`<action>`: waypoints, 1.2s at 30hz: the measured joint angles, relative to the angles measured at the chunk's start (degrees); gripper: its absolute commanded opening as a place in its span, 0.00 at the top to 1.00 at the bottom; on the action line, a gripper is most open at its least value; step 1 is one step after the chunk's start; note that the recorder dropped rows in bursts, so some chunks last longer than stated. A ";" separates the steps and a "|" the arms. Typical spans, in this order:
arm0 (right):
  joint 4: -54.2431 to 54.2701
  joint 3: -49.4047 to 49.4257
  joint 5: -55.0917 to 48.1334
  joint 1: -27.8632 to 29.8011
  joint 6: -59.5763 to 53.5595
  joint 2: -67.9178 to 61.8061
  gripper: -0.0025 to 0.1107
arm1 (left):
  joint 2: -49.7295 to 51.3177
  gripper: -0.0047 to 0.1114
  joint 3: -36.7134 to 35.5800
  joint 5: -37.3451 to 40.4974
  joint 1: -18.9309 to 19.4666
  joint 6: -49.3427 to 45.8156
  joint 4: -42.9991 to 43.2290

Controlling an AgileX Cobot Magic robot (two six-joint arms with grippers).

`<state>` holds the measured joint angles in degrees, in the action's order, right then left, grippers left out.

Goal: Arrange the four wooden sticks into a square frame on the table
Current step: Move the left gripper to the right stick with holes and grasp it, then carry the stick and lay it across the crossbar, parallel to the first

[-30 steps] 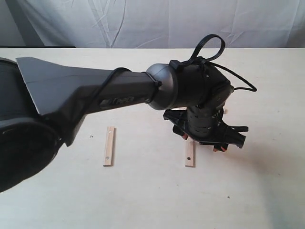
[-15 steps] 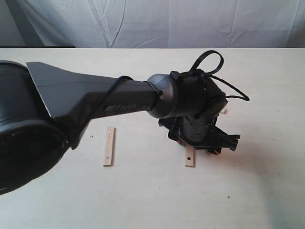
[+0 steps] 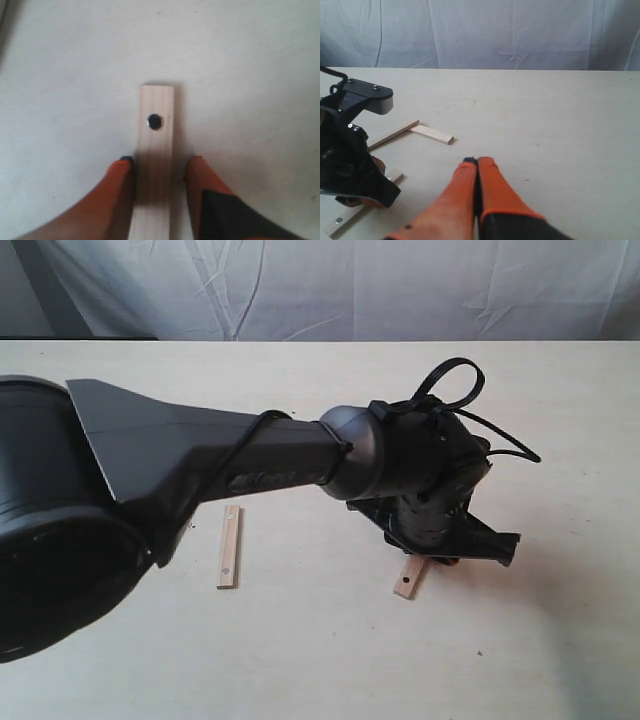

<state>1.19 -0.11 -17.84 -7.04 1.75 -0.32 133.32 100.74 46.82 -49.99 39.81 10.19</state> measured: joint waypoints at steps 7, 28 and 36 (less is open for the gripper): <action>0.00 0.00 0.00 0.00 0.00 0.00 0.98 | 0.00 0.96 0.00 -0.67 -0.27 -4.49 -0.27; 0.00 0.00 0.00 0.00 0.00 0.00 0.98 | 1.34 0.96 7.38 -12.20 7.12 -11.83 -3.62; 0.00 0.00 0.00 0.00 0.00 0.00 0.98 | 3.74 0.96 7.38 -13.67 7.12 -15.47 -4.21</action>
<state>1.19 -0.11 -17.84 -7.04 1.75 -0.32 137.05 108.12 33.16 -42.87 24.34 5.97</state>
